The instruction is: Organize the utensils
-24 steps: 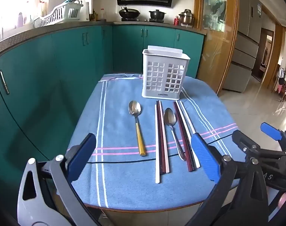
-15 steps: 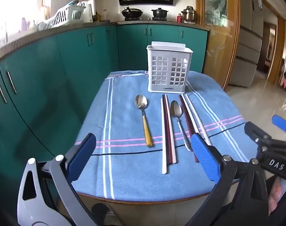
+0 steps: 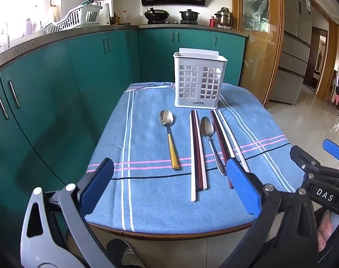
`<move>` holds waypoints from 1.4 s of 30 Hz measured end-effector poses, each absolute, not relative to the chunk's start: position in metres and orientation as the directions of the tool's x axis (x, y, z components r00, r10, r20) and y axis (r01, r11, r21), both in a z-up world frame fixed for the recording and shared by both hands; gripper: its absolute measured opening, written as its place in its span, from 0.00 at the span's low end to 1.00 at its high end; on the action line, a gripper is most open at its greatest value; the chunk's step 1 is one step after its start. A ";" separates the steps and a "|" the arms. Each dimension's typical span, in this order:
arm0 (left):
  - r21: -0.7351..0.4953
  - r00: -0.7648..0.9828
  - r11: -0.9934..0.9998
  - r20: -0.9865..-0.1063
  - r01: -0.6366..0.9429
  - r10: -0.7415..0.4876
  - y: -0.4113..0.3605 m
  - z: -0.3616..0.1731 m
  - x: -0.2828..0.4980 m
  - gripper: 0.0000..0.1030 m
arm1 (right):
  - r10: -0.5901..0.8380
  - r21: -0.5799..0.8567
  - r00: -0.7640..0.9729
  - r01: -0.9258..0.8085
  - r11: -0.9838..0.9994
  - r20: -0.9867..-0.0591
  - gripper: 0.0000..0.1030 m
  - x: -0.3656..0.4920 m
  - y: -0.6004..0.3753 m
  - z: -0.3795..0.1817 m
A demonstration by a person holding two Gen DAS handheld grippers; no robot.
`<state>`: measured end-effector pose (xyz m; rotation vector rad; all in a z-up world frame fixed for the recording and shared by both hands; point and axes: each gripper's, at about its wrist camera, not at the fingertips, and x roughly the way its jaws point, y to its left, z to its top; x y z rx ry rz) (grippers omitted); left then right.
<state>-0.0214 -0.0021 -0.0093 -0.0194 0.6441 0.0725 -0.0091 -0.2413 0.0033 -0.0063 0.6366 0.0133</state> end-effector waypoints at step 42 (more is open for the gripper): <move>0.009 0.794 0.998 -0.606 -0.065 0.057 -0.008 -0.010 -0.023 0.97 | 0.024 0.015 0.799 -0.019 1.000 -0.601 0.97 -0.007 -0.243 0.000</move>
